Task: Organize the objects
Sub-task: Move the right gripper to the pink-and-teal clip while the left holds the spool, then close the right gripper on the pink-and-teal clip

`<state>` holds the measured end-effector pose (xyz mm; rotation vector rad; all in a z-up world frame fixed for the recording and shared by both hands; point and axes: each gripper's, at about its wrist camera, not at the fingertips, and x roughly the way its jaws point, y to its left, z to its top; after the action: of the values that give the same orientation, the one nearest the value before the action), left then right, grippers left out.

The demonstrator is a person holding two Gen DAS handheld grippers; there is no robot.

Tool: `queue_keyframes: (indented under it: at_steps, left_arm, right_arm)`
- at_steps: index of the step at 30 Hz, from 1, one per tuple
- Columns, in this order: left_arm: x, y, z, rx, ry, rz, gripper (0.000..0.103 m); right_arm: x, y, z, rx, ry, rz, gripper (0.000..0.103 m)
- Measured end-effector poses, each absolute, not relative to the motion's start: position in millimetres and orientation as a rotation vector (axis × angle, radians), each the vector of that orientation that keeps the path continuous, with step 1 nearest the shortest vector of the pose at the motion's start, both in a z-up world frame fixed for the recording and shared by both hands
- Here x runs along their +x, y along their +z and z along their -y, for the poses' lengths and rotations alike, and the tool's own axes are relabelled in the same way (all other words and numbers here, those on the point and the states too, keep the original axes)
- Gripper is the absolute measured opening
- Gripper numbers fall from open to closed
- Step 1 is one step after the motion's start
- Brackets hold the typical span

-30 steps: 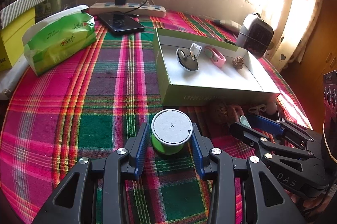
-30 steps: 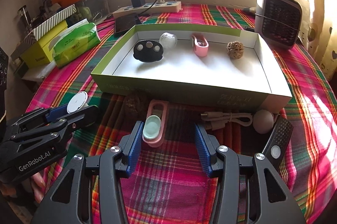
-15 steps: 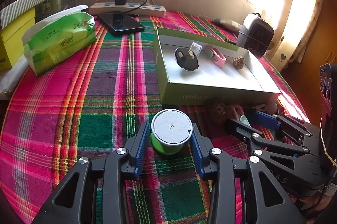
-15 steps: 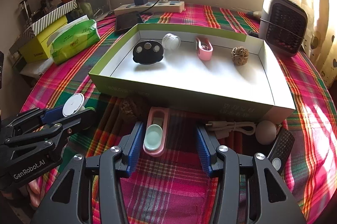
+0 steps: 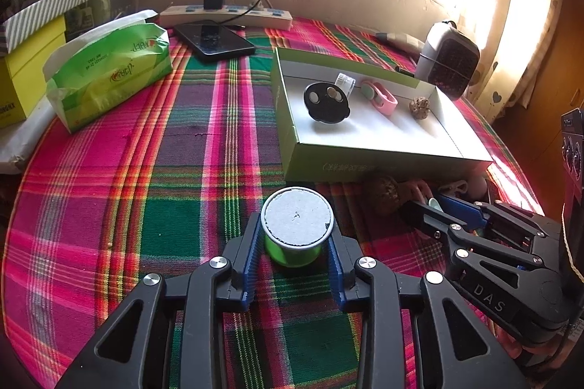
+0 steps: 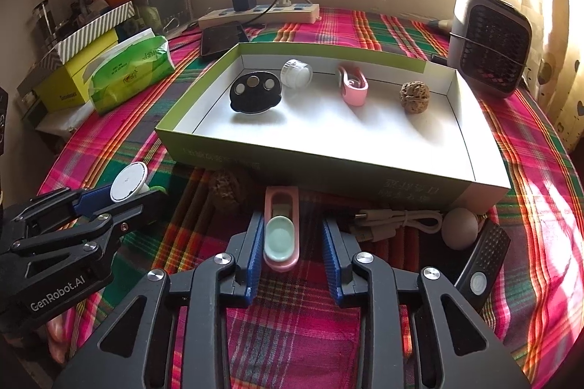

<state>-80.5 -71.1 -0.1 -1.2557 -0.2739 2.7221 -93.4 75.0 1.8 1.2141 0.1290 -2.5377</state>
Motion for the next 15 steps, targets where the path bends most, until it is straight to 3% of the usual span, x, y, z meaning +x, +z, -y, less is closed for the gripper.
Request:
queue_keyframes:
  at_steps: [6, 15]
  left_arm:
    - [-79.5, -0.1, 71.0, -1.256, 2.723, 0.274, 0.03]
    - [-79.1, 0.1, 70.4, -1.257, 2.717, 0.273, 0.03]
  right_arm:
    - [-92.8, 1.8, -76.0, 1.216, -2.539, -0.127, 0.019]
    - [-88.2, 2.0, -76.5, 1.22, -2.541, -0.119, 0.019]
